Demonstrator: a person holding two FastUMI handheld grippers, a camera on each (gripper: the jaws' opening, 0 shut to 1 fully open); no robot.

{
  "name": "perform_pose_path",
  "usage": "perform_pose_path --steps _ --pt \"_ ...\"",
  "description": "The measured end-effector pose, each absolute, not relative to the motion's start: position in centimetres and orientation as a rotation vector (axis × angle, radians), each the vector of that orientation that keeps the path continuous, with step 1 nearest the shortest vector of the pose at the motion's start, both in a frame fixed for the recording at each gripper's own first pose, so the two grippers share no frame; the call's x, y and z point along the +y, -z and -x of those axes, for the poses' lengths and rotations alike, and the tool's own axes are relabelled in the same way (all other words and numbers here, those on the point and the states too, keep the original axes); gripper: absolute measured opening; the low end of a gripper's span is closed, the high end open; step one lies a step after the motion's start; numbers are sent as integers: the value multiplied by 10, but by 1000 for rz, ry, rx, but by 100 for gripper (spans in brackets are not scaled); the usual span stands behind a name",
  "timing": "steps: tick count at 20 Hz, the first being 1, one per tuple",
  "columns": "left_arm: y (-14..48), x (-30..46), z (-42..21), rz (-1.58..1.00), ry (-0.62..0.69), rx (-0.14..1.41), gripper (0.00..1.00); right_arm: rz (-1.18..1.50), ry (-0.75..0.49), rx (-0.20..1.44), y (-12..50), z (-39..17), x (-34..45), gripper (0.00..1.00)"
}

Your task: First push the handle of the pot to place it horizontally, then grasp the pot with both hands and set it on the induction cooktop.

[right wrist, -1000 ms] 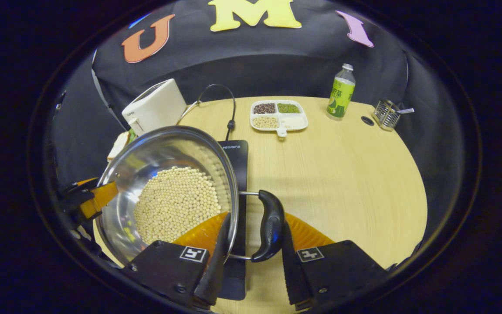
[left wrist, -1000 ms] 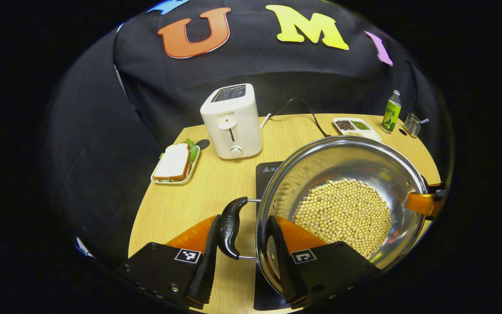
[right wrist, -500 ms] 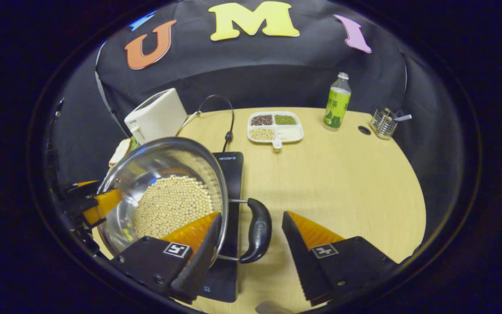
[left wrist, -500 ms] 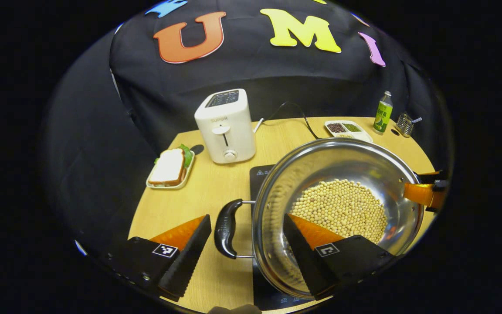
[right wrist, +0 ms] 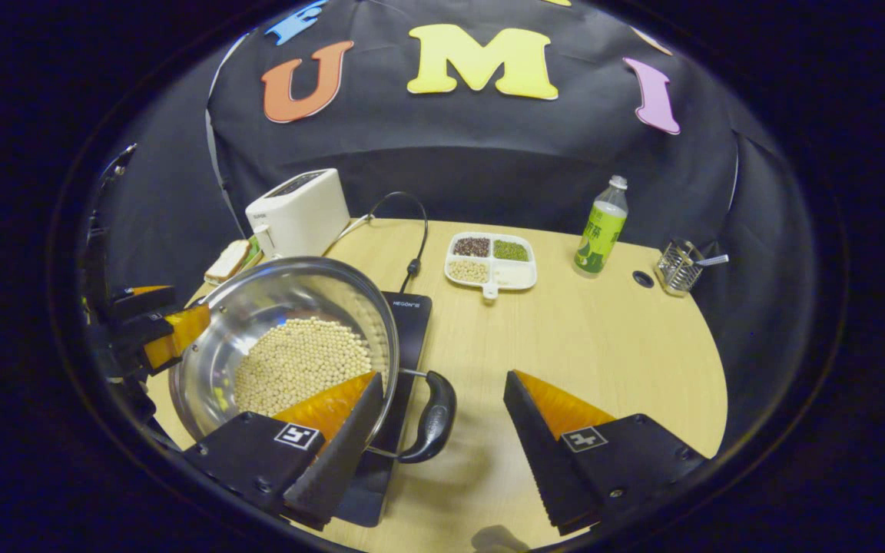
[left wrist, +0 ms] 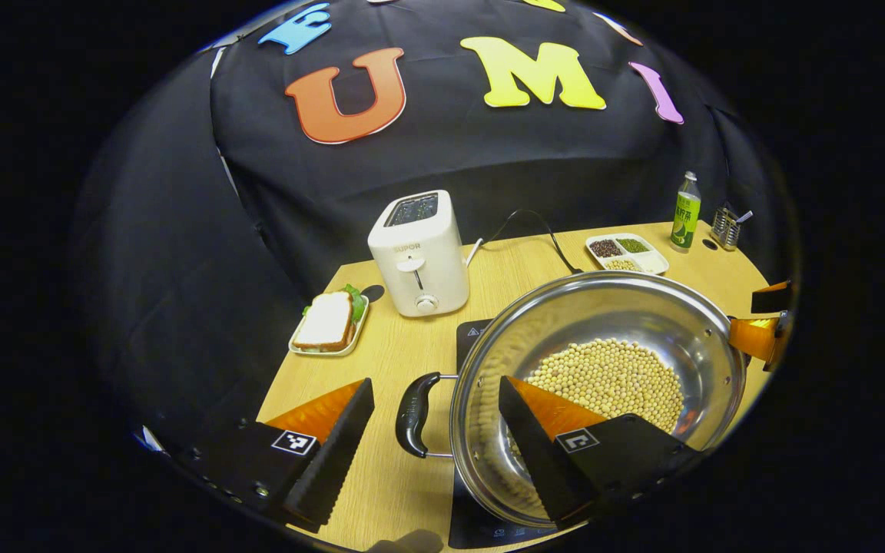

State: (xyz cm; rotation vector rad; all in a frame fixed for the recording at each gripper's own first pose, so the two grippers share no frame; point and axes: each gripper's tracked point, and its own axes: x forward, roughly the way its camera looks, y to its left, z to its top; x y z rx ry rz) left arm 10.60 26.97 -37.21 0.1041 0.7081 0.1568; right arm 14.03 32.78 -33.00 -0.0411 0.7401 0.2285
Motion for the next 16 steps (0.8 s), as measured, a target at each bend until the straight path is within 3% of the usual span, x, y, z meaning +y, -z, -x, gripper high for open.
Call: perform_pose_path --steps 8,16 --pt "259 230 -74 -84 -222 513 97 87 -281 504 228 -118 268 100" --pt "89 91 -12 -40 -222 202 96 47 -275 236 101 -48 136 99"
